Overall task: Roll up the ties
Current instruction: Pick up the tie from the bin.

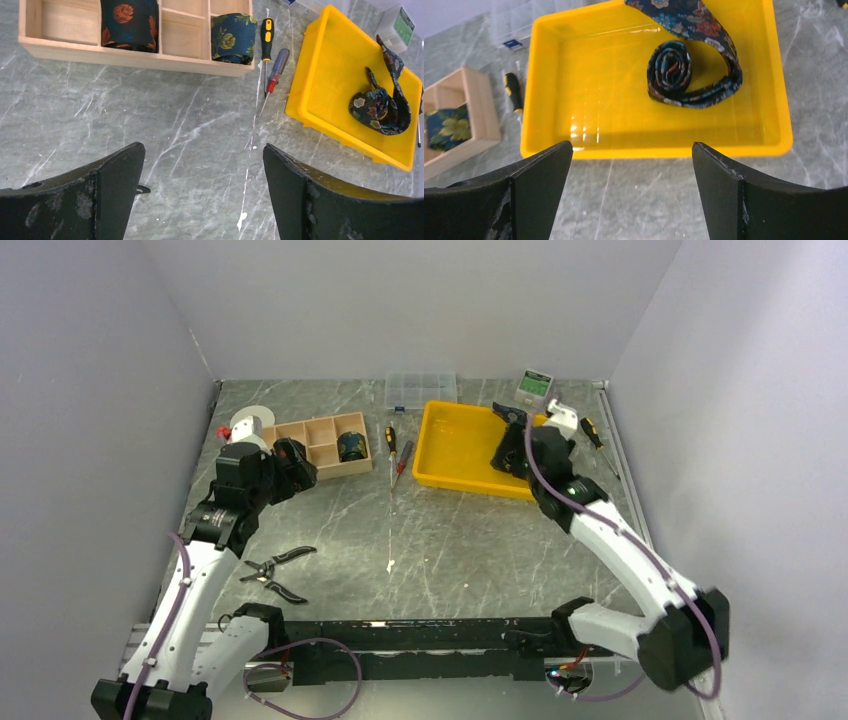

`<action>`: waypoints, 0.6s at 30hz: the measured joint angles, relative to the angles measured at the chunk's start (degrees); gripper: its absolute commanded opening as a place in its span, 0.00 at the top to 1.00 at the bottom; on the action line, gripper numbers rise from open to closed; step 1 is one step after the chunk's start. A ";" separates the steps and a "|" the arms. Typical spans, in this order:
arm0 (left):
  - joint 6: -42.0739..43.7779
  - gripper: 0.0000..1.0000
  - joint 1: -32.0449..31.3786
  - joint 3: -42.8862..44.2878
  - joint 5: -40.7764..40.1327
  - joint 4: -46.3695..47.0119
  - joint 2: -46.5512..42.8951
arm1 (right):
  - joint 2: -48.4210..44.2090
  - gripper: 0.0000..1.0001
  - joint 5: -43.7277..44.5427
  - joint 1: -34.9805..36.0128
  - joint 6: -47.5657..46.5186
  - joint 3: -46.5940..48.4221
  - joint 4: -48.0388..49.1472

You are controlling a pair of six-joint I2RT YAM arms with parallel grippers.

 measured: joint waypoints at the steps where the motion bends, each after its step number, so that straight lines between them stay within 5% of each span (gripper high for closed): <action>1: 0.00 0.06 -0.26 0.00 0.00 0.15 -0.17 | 3.61 0.07 0.57 -0.02 -0.61 2.23 0.44; 11: 0.02 0.06 -0.96 -0.02 1.46 0.22 0.76 | 34.64 0.08 2.27 -2.93 -5.42 18.10 0.79; 18: 0.00 0.06 -1.22 -0.02 3.43 0.52 0.76 | 46.60 0.12 1.38 -5.62 -6.51 22.99 -1.20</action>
